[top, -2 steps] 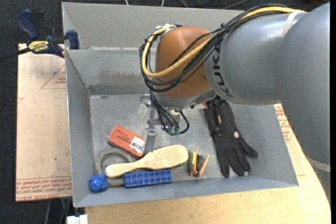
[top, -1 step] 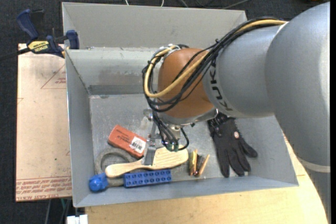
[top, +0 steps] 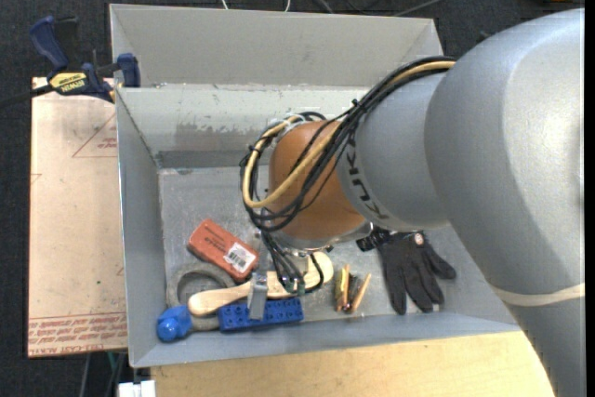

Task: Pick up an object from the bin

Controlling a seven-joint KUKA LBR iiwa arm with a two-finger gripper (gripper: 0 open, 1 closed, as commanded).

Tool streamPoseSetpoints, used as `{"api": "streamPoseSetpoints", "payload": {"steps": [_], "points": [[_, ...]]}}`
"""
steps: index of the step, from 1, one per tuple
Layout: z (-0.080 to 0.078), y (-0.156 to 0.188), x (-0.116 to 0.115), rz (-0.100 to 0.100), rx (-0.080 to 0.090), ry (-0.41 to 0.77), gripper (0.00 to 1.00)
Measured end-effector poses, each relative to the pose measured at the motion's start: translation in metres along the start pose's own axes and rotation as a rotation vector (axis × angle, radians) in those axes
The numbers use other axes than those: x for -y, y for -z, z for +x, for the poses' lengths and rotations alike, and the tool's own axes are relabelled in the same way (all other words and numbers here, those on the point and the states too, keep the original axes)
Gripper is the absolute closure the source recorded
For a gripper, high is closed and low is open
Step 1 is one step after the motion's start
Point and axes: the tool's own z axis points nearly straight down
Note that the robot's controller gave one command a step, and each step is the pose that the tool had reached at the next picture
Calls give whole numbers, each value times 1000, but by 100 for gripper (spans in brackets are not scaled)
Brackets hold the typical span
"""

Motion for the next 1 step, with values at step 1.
{"api": "streamPoseSetpoints", "payload": {"steps": [1], "points": [[-2, 4, -14, -8, 25, 396, 0]]}}
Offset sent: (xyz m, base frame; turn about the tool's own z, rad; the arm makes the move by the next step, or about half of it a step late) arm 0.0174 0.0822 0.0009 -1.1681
